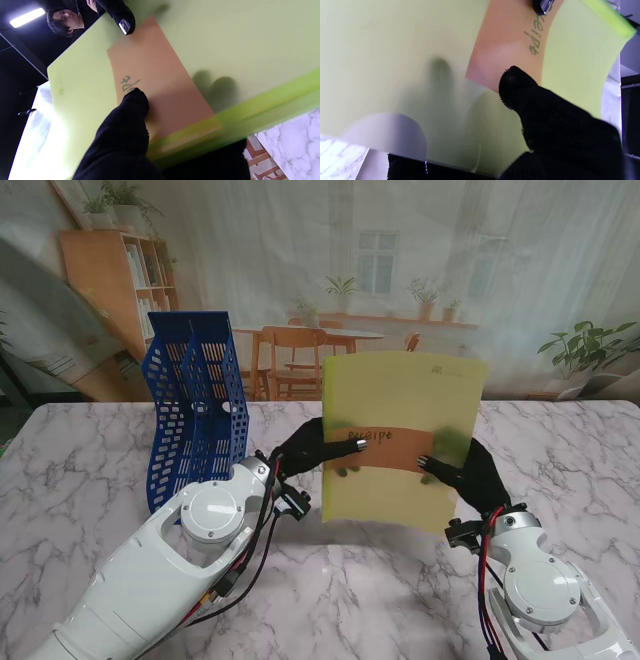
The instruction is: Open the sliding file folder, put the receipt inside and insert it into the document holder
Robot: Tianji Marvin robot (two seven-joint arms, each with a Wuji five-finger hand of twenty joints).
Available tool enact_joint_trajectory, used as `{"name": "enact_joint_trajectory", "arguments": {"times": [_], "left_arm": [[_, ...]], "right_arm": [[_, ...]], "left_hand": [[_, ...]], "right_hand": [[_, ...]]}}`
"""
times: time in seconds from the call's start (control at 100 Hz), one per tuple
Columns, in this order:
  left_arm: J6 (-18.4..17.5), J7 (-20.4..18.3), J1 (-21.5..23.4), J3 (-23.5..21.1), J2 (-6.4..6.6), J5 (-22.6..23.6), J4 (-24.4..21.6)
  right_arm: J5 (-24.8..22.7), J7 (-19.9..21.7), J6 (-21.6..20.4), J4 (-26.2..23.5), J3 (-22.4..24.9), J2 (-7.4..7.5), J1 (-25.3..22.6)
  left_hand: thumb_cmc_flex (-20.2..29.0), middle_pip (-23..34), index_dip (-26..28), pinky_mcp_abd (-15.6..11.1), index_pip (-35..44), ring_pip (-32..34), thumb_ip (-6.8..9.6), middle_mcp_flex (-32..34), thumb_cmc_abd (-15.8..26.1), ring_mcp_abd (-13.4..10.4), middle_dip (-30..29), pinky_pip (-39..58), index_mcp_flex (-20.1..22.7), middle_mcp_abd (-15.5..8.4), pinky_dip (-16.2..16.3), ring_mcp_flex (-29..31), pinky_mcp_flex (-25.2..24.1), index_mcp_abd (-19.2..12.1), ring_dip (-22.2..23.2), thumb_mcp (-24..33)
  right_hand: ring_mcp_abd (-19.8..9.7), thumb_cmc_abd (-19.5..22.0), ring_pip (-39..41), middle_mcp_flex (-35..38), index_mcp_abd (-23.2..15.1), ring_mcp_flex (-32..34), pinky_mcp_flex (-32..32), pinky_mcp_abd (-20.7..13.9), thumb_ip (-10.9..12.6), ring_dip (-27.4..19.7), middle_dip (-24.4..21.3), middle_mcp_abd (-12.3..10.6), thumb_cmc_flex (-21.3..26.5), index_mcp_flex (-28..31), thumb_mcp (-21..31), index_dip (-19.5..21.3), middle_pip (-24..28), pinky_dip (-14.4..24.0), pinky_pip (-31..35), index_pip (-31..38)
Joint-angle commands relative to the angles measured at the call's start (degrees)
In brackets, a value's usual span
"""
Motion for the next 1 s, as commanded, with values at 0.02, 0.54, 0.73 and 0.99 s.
{"name": "enact_joint_trajectory", "arguments": {"times": [0.02,0.54,0.73,0.99], "left_arm": [[-1.29,0.36,0.55,-0.74,-0.08,0.36,-0.74],[-7.07,0.93,4.30,-9.22,1.47,3.12,-6.02],[-10.52,2.42,5.51,-13.54,1.98,6.87,-7.81],[-13.66,4.24,8.32,-20.96,2.75,13.22,-11.20]], "right_arm": [[1.46,-0.04,0.76,-0.44,0.03,-0.37,-0.06],[1.09,-5.94,-3.38,2.30,-0.12,-1.63,0.60],[-0.29,-9.21,-5.09,3.62,-0.10,-2.27,0.74],[0.48,-9.97,-4.99,3.96,-0.40,-2.52,0.72]], "left_hand": [[4.75,1.72,0.43,-3.36,1.59,2.11,-0.20,2.02,2.06,2.26,0.85,5.04,2.51,0.45,-0.10,1.46,3.46,-1.10,-0.06,4.59],[4.76,2.14,-0.34,-3.51,3.31,2.75,-0.09,2.11,1.96,2.36,1.08,6.25,2.15,0.97,-0.95,1.76,3.66,-0.90,-0.32,4.81],[4.75,2.00,-0.65,-3.62,3.31,2.47,-0.10,1.59,2.22,2.15,1.06,6.01,1.77,0.66,-1.30,1.26,3.27,-0.92,-0.50,4.77],[4.76,1.63,-1.21,-3.88,2.92,1.98,0.06,0.83,2.44,1.74,0.93,5.66,1.16,0.69,-1.65,0.88,3.02,-0.56,-0.72,4.49]], "right_hand": [[0.41,2.69,-1.04,-6.46,1.18,-6.04,-4.45,-0.96,1.48,-0.84,-1.87,-0.07,-3.72,-4.30,-2.60,-0.75,1.59,2.58,-0.66,-1.72],[-3.03,8.89,-27.60,-40.32,5.87,-39.98,-26.73,-6.38,6.51,-18.16,-16.35,-2.39,-22.61,-26.67,-10.42,0.24,-15.07,1.18,-28.93,-24.16],[-3.39,10.87,-28.72,-41.93,6.03,-41.06,-27.15,-6.87,6.81,-18.31,-16.59,-1.47,-22.14,-28.44,-12.49,-1.28,-14.72,2.80,-32.61,-22.88],[-3.09,12.29,-29.12,-41.90,6.07,-41.31,-27.19,-6.92,7.05,-18.25,-16.65,-1.19,-21.17,-28.69,-12.89,-1.86,-14.62,3.72,-34.38,-22.52]]}}
